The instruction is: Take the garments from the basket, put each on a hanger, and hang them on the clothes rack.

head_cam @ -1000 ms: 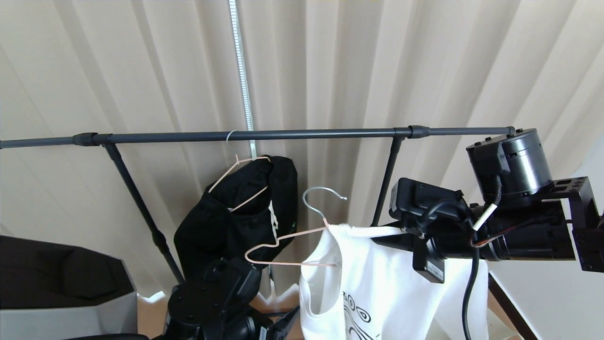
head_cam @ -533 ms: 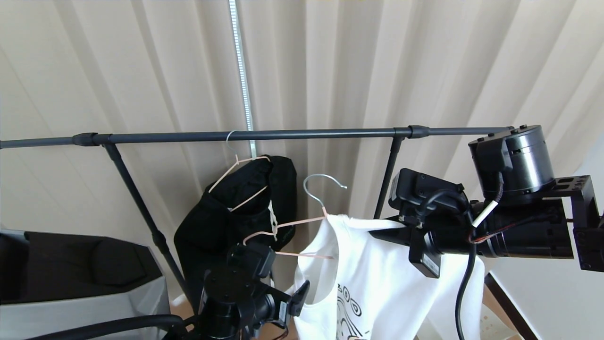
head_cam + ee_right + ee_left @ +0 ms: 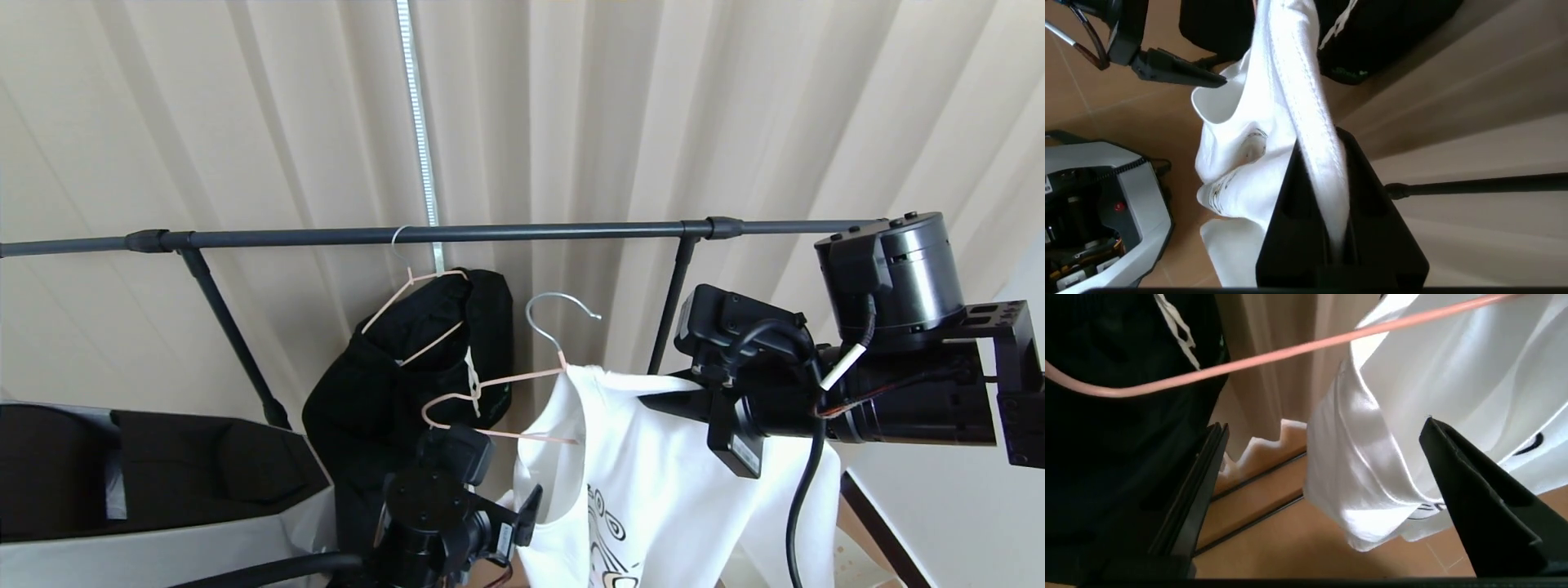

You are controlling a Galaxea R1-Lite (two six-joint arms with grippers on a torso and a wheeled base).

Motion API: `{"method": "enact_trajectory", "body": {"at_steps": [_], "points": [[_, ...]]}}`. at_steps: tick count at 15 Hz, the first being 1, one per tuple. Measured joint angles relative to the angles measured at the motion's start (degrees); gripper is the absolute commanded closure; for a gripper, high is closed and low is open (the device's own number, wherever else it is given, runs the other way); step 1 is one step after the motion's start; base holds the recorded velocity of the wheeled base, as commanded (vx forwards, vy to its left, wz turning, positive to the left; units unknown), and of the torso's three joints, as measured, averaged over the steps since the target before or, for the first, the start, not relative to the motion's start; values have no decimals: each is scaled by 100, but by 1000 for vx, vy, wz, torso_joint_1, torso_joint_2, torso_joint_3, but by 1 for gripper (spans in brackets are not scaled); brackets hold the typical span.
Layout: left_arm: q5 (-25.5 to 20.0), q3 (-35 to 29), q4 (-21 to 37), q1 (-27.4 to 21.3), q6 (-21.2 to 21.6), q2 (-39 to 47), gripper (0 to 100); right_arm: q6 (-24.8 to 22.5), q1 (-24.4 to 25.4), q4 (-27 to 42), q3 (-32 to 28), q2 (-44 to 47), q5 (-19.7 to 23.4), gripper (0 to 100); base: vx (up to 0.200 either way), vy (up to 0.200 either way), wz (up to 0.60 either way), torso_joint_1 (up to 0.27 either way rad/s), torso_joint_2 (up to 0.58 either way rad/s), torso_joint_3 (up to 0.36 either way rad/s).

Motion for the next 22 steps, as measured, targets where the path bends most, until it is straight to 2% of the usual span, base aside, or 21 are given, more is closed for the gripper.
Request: {"method": "enact_trajectory", "body": {"at_steps": [4, 5, 10, 15, 19, 22], "points": [[141, -35, -7, -52, 71, 187, 0, 23, 2, 0, 0, -38, -5, 100, 0, 0, 0, 0, 0, 0], [163, -41, -2, -52, 71, 222, 100, 23, -2, 0, 0, -55, -7, 100, 0, 0, 0, 0, 0, 0], [235, 17, -49, -48, 140, 162, 100, 26, -13, 0, -23, -72, -2, 100, 0, 0, 0, 0, 0, 0], [347, 233, -74, 223, 158, -163, 100, 44, -143, 0, -61, -44, 57, 100, 0, 0, 0, 0, 0, 0], [400, 417, -374, 458, 184, -296, 100, 279, -352, 5, -102, -41, 848, 100, 0, 0, 0, 0, 0, 0], [402, 546, -706, 660, 323, -378, 100, 285, -610, 16, -124, -28, 1229, 100, 0, 0, 0, 0, 0, 0]]}}
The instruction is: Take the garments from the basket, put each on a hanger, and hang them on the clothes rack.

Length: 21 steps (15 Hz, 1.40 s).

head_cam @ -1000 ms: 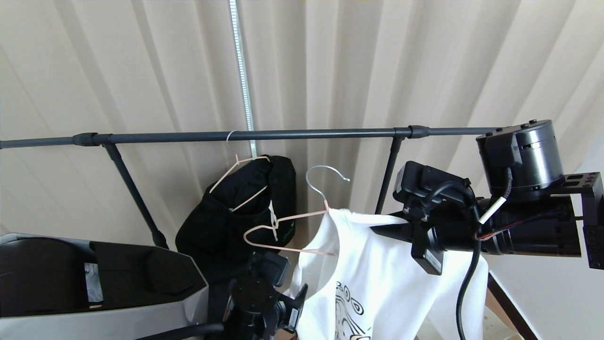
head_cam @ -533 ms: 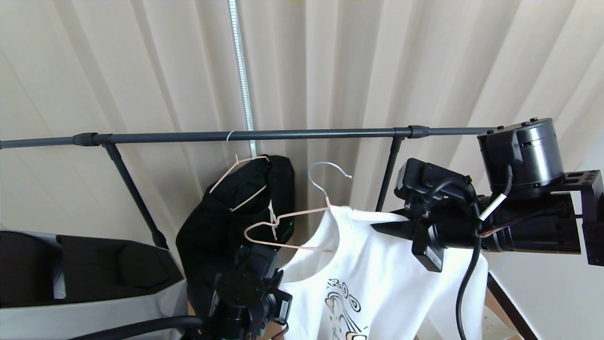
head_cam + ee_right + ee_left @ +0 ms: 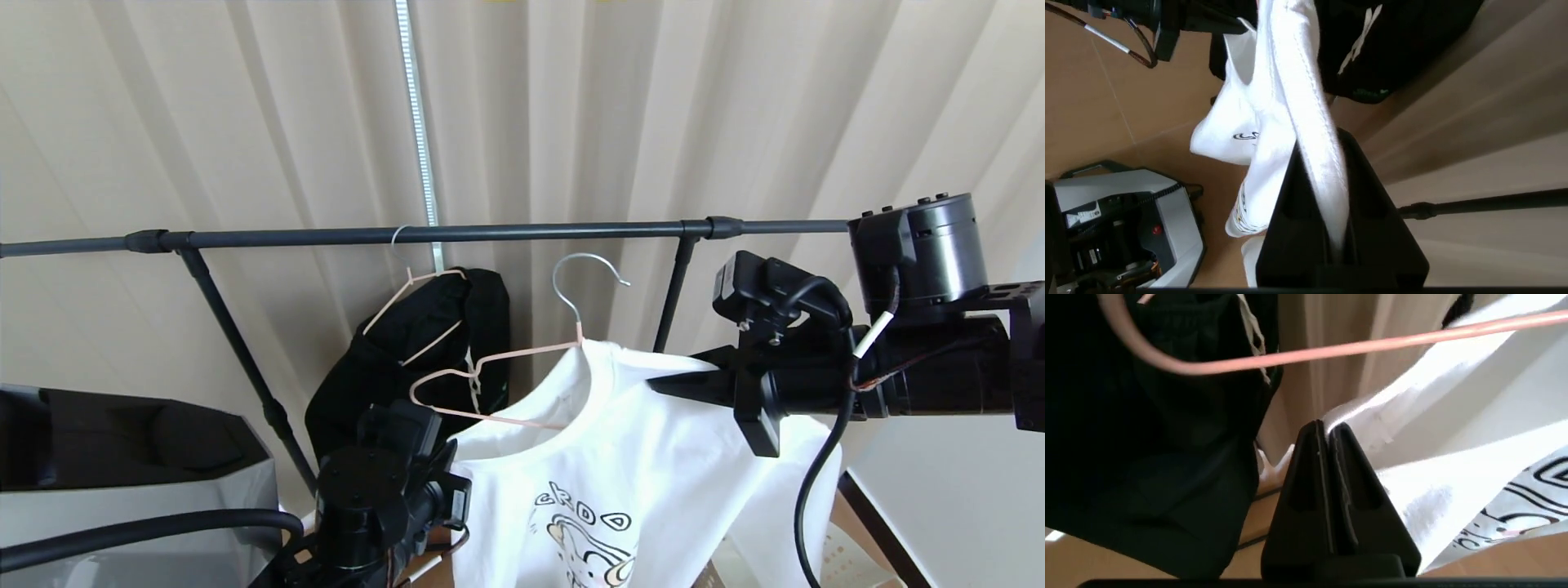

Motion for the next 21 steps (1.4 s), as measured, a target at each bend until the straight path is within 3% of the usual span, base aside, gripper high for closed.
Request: {"method": "enact_trajectory", "body": {"at_steps": [3, 7, 21], "points": [[-2, 199, -361, 179, 267, -94, 100, -46, -187, 2, -17, 48, 90, 100, 0, 0, 0, 0, 0, 0], [-2, 282, -373, 319, 330, -218, 100, -304, -319, 0, -23, 117, 72, 100, 0, 0, 0, 0, 0, 0], [-11, 162, -373, 936, 572, -519, 100, -422, -438, 9, -4, 127, 41, 100, 0, 0, 0, 0, 0, 0]]}}
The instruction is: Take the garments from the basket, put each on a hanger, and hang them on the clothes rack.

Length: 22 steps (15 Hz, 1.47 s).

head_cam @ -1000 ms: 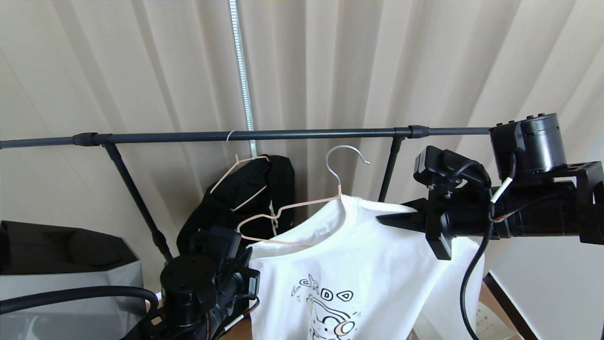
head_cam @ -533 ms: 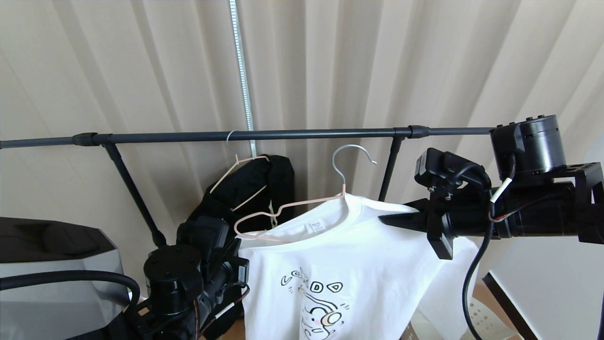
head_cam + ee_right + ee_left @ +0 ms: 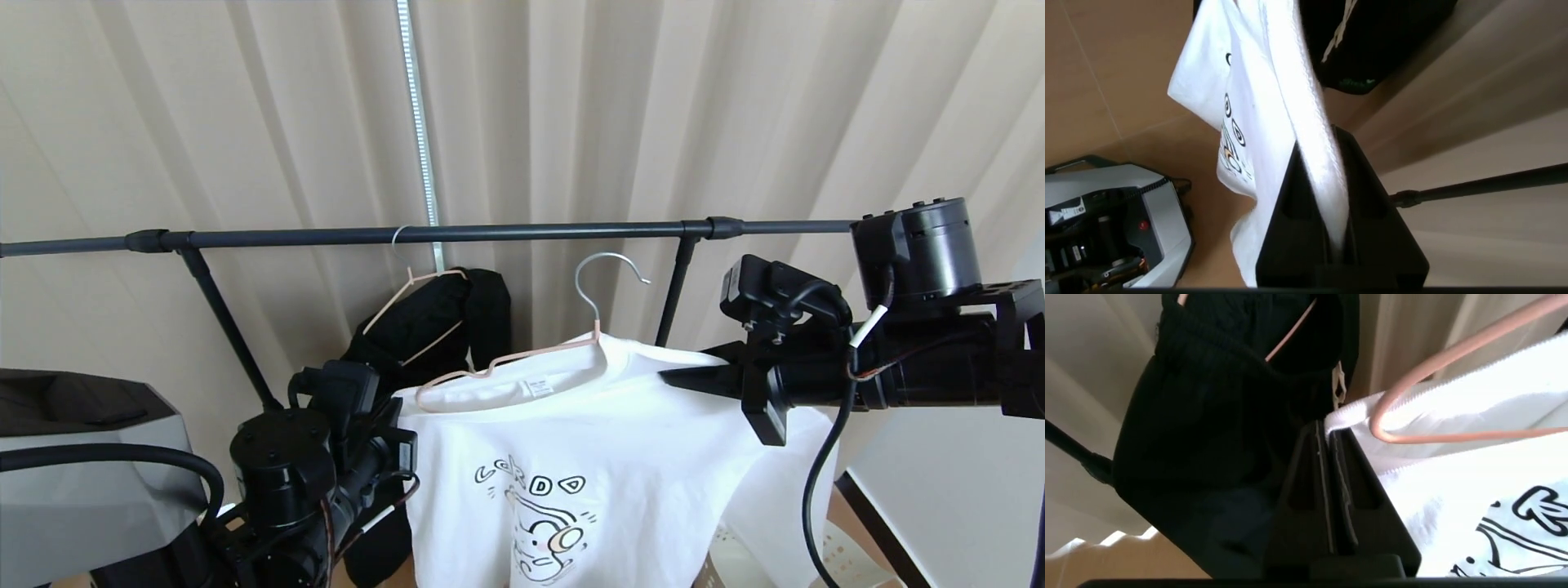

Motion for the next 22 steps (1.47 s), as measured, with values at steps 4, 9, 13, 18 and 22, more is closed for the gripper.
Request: {"method": "enact_trajectory", "body": {"at_steps": [4, 9, 13, 18, 22], "points": [[5, -338, 74, 96, 322, -286, 100, -40, 6, 0, 41, 52, -169, 100, 0, 0, 0, 0, 0, 0], [11, -777, 1303, -236, 394, -890, 100, 38, 83, -13, 37, 76, -293, 100, 0, 0, 0, 0, 0, 0], [11, -1033, 1799, -595, 396, -1234, 100, 772, 184, -22, 433, -377, -284, 100, 0, 0, 0, 0, 0, 0], [13, -1022, 1797, -909, 594, -1314, 100, 1147, 350, -635, 772, -584, -293, 100, 0, 0, 0, 0, 0, 0], [13, -1089, 1799, -1067, 706, -1334, 100, 1407, 479, -877, 841, -471, -299, 100, 0, 0, 0, 0, 0, 0]]}}
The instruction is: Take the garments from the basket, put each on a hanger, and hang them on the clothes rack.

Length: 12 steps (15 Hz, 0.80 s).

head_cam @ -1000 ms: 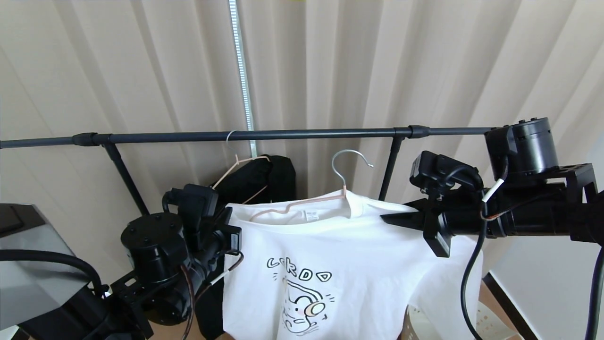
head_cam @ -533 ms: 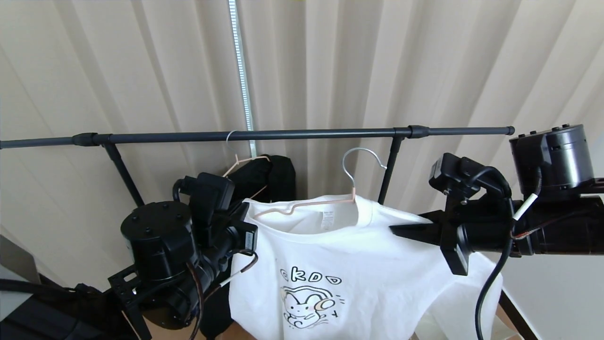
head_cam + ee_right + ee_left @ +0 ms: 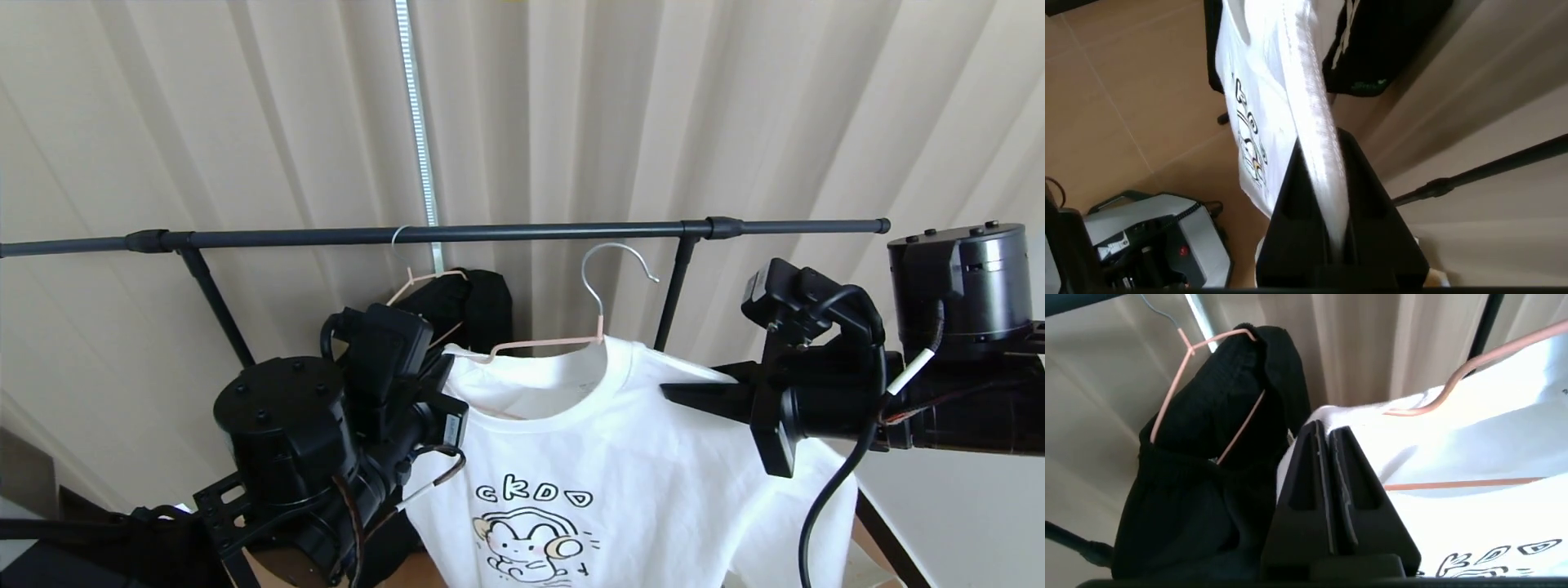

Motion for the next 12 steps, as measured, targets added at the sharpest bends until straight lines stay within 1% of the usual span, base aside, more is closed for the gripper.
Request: {"method": "enact_trajectory", "body": {"at_steps": [1, 3, 7, 8, 12], "points": [[0, -24, 0, -22, 24, -20, 100, 61, 15, -93, 9, 60, 0, 100, 0, 0, 0, 0, 0, 0], [0, -101, 5, -105, 99, -50, 100, 239, 37, -506, 59, 226, -13, 100, 0, 0, 0, 0, 0, 0], [0, -389, 16, -328, 317, -77, 100, 288, 50, -1471, 361, 532, -110, 100, 0, 0, 0, 0, 0, 0], [-2, -460, 33, -405, 361, -79, 100, 367, 52, -1675, 480, 573, -115, 100, 0, 0, 0, 0, 0, 0], [-2, -809, 424, -639, 411, -121, 100, 797, 89, -2610, 1012, 571, -191, 100, 0, 0, 0, 0, 0, 0]]}}
